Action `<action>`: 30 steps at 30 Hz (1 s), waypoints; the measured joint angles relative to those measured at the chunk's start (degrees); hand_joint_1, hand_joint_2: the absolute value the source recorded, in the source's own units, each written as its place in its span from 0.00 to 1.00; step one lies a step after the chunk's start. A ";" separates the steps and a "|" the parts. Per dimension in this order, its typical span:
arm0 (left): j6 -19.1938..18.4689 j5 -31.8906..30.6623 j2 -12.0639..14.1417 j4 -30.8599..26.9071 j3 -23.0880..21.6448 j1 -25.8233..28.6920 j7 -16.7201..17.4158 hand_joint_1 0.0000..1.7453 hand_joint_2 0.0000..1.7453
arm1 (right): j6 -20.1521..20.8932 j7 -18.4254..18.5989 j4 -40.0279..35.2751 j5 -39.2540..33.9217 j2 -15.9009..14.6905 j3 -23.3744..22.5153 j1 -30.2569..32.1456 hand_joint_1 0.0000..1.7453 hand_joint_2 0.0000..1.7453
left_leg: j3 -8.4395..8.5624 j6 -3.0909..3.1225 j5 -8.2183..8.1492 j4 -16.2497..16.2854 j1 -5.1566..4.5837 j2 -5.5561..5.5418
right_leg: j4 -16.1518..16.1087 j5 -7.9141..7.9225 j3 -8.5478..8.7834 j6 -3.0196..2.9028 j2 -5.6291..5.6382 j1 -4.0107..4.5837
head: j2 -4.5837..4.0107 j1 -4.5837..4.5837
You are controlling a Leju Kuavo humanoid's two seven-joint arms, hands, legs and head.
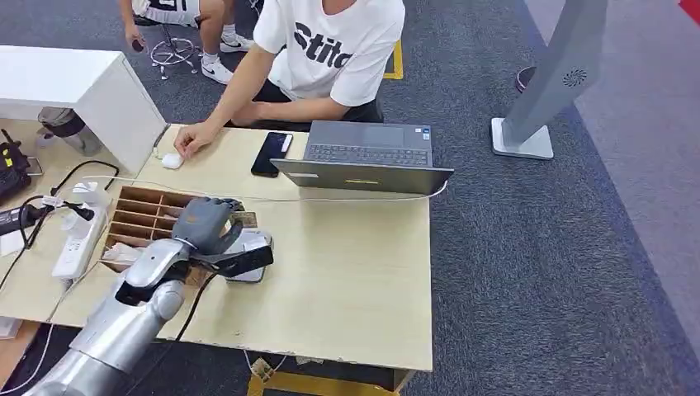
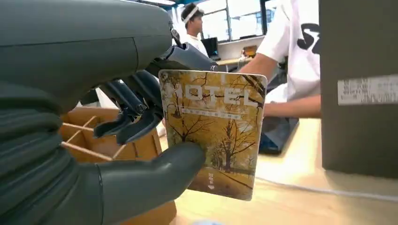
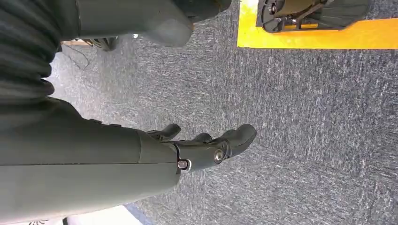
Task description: Pass the card to the sensor for recognition and then transmit it.
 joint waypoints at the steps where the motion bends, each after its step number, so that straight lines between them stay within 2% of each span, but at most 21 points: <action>1: -0.26 0.09 0.07 0.33 -0.07 0.01 0.33 1.00 1.00 | 0.00 0.02 0.00 -0.02 0.00 0.00 0.00 0.00 1.00 | 0.00 0.00 0.00 0.00 0.00 0.00 | 0.00 0.00 0.00 0.00 0.00 0.00 | 0.00 0.02; 11: -0.96 0.48 1.38 2.88 -1.00 1.12 1.48 1.00 1.00 | 0.07 0.15 0.00 0.02 0.00 0.00 0.00 0.00 1.00 | -0.01 0.00 0.00 0.00 0.00 -0.01 | 0.00 0.00 0.00 0.00 -0.01 0.00 | 0.00 0.00; 30: 2.08 -0.74 0.44 5.44 -1.88 3.15 1.55 1.00 1.00 | 0.48 0.31 0.00 0.50 0.00 0.15 -0.06 0.00 1.00 | 0.00 0.00 0.00 0.00 0.00 -0.03 | 0.00 0.00 0.02 0.00 -0.03 0.00 | 0.00 0.00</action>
